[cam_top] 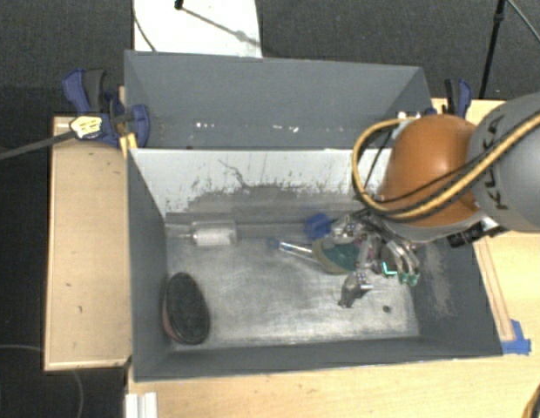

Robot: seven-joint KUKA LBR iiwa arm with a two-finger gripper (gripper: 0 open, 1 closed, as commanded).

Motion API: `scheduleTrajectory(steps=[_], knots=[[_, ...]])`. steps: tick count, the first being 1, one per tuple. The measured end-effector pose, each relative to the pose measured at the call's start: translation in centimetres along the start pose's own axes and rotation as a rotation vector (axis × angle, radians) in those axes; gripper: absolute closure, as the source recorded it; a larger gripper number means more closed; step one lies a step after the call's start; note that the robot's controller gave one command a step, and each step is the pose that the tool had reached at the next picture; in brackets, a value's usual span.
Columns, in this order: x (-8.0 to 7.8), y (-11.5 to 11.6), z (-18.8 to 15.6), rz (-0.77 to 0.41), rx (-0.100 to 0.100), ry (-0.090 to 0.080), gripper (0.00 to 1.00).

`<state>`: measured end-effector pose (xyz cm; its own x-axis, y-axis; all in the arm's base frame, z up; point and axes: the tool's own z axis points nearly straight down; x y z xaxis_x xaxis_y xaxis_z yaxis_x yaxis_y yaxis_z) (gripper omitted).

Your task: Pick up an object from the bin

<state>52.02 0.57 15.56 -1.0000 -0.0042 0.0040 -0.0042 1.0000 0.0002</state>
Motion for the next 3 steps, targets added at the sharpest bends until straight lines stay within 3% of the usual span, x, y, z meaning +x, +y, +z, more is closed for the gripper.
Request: scheduleTrajectory(steps=[1, 2, 3], knots=[[-4.4, -1.7, 5.3, 0.16, 0.0, -0.013, 0.0], [-5.4, -1.3, 5.7, 0.017, 0.0, -0.025, 0.0], [-5.4, -1.3, 6.5, 0.137, 0.0, -0.007, 0.0]])
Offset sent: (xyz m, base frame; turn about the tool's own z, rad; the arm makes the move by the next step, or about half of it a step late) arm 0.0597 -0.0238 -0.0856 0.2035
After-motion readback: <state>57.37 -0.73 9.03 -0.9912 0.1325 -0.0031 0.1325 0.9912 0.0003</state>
